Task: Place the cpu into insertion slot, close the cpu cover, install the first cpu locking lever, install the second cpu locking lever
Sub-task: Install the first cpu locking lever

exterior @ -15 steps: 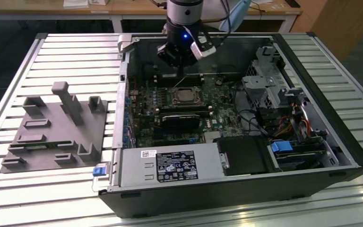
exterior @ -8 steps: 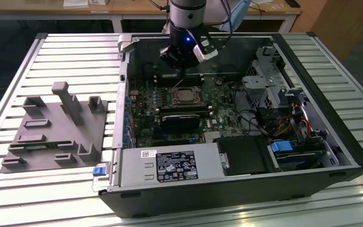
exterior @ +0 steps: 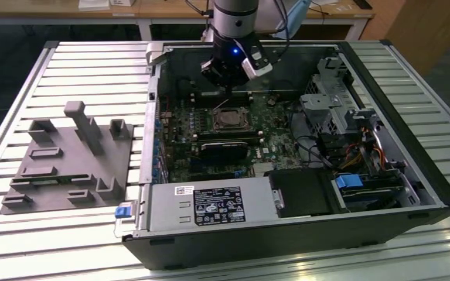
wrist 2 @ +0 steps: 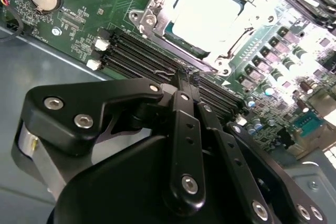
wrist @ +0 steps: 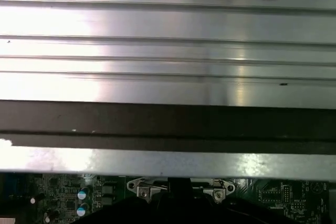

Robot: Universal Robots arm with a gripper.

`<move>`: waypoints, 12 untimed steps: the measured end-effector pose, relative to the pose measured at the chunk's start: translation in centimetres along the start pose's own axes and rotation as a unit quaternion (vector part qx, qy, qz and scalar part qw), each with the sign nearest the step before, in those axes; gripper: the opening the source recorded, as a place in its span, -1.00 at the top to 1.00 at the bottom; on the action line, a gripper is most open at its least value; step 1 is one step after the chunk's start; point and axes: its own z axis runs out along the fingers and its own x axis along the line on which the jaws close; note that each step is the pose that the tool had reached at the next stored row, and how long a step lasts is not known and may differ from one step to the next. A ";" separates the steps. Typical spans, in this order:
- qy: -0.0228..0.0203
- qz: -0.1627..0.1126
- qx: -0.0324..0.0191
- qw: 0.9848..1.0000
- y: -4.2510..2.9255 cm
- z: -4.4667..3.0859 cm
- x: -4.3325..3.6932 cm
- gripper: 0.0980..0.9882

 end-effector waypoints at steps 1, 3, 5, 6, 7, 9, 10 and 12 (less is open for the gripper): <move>0.000 0.000 0.000 1.000 0.08 0.05 -0.09 0.98; 0.000 0.000 0.000 1.000 0.19 0.14 -0.27 0.98; 0.000 0.000 0.000 1.000 0.25 0.25 -0.41 0.98; 0.000 0.000 0.000 1.000 0.27 0.32 -0.48 0.98; 0.000 0.000 0.000 1.000 0.28 0.39 -0.56 0.98; 0.000 0.000 0.000 1.000 0.27 0.61 -0.69 0.98; 0.000 0.000 0.000 1.000 0.26 0.73 -0.75 0.98; 0.000 0.000 0.000 1.000 0.23 0.99 -0.92 0.98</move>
